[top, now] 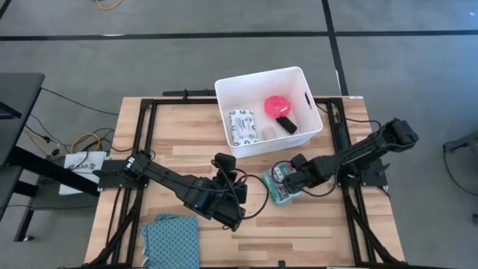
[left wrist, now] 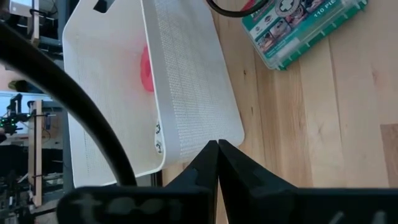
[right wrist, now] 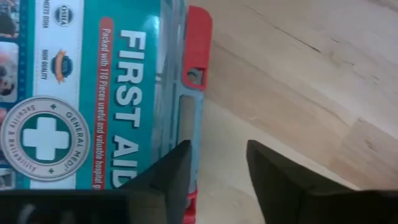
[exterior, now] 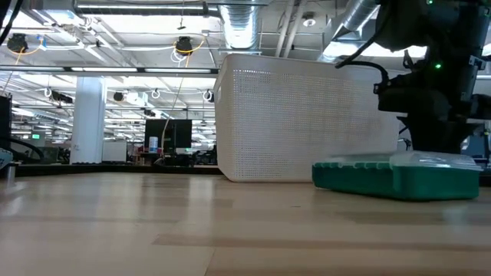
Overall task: Pick & place medical supplies in basket/bin
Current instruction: Put the green first aid kit into the white bin
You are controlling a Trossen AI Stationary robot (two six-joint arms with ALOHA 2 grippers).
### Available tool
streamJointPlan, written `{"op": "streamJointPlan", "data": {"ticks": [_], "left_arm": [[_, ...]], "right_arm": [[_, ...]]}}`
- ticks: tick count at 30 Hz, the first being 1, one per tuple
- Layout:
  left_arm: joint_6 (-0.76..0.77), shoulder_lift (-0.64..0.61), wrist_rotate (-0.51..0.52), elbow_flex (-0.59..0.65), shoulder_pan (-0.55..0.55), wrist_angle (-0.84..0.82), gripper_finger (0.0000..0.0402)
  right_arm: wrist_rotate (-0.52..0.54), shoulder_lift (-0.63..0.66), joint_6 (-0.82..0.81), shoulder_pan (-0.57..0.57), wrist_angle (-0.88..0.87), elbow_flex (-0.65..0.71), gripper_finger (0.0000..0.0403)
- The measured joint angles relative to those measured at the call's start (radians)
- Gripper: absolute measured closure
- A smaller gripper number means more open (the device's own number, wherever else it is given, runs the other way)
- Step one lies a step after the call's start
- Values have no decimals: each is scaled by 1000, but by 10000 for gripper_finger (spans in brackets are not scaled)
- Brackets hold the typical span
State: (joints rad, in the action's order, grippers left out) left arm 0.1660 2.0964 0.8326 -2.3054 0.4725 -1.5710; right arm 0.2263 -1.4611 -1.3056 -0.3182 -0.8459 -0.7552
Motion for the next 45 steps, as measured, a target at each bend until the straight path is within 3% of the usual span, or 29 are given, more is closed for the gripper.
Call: {"op": "streamJointPlan", "data": {"ticks": [11,22,34,45], "left_arm": [[4,0,0,0,0,0,402],[-10,0,0,0,6,0,401],[17,0,5,0,72,0,401],[134,0,44,0,180,0,401]], "right_arm": [[12,-41,114,-2,41,-2,394],[46,-34,209,-79,-21,-165,395],[244,-31,220,-156,-179,-358,401],[510,-31,502,-188,-195,-628,402]]}}
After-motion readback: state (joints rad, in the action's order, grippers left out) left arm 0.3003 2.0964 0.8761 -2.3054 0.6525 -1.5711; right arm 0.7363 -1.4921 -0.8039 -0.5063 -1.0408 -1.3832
